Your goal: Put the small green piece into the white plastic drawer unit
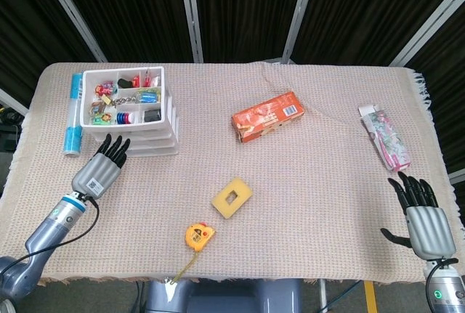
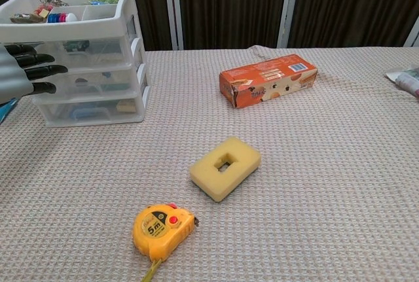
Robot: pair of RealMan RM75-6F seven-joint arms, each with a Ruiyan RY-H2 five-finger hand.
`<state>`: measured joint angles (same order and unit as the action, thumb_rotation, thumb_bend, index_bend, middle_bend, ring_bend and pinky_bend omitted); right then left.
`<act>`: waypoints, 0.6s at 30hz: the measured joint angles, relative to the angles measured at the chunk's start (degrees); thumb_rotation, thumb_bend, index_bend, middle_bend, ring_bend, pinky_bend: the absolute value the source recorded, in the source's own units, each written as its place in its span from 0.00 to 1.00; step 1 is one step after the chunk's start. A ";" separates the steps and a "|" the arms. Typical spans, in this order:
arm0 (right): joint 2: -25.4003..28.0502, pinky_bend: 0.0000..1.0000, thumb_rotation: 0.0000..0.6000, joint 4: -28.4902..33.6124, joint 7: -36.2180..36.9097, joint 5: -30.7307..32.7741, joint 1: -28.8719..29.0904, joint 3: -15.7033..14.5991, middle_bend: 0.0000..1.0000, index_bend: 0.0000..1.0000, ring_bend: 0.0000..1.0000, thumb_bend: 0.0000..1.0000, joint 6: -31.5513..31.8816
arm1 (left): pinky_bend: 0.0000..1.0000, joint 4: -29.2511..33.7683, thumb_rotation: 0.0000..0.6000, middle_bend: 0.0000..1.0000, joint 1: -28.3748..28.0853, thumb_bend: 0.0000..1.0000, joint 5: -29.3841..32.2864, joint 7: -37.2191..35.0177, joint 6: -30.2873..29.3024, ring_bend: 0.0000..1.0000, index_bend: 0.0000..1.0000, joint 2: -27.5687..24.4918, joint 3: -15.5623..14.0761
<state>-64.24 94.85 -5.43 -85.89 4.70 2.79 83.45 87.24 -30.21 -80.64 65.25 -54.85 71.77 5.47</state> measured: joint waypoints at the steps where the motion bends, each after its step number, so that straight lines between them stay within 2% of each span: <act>1: 0.04 0.00 1.00 -0.01 0.07 0.08 0.00 0.01 0.00 0.10 0.00 0.00 -0.05 | 0.08 0.46 1.00 0.00 0.03 1.00 0.15 0.04 -0.20 0.00 0.20 -0.03 -0.18; 5: 0.13 0.00 1.00 -0.02 0.24 0.27 -0.03 0.05 0.00 0.10 0.00 0.00 -0.12 | 0.08 3.54 1.00 0.00 1.11 0.98 0.41 -1.78 -1.54 0.00 0.19 -0.91 -1.09; 7: 0.13 0.00 1.00 -0.01 0.21 0.32 -0.04 0.05 0.00 0.10 0.00 0.00 -0.16 | 0.07 6.11 1.00 0.00 2.26 0.87 -0.27 -4.13 -3.22 0.00 0.17 -1.81 -1.91; 11: 0.09 0.00 1.00 0.06 0.06 0.16 -0.02 0.03 0.00 0.10 0.00 0.00 -0.08 | 0.04 10.28 1.00 0.00 5.02 0.31 -3.57 -9.83 -8.37 0.00 0.05 -3.44 -3.56; 14: -0.03 0.00 1.00 0.16 -0.21 0.00 -0.04 0.03 0.00 0.10 0.00 0.00 0.10 | 0.00 12.00 1.00 0.00 8.02 0.16 -7.27 -15.94 -14.86 0.00 0.00 -4.32 -4.82; 18: -0.23 0.00 1.00 0.16 -0.65 0.24 0.02 0.14 0.00 0.10 0.00 0.00 0.02 | 0.00 12.38 1.00 0.00 13.05 0.09 -11.11 -26.86 -25.24 0.00 0.00 -5.16 -6.39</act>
<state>-64.47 95.01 -6.08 -85.65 4.72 2.94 83.47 99.62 -17.16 -91.75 38.39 -80.09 66.61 -0.92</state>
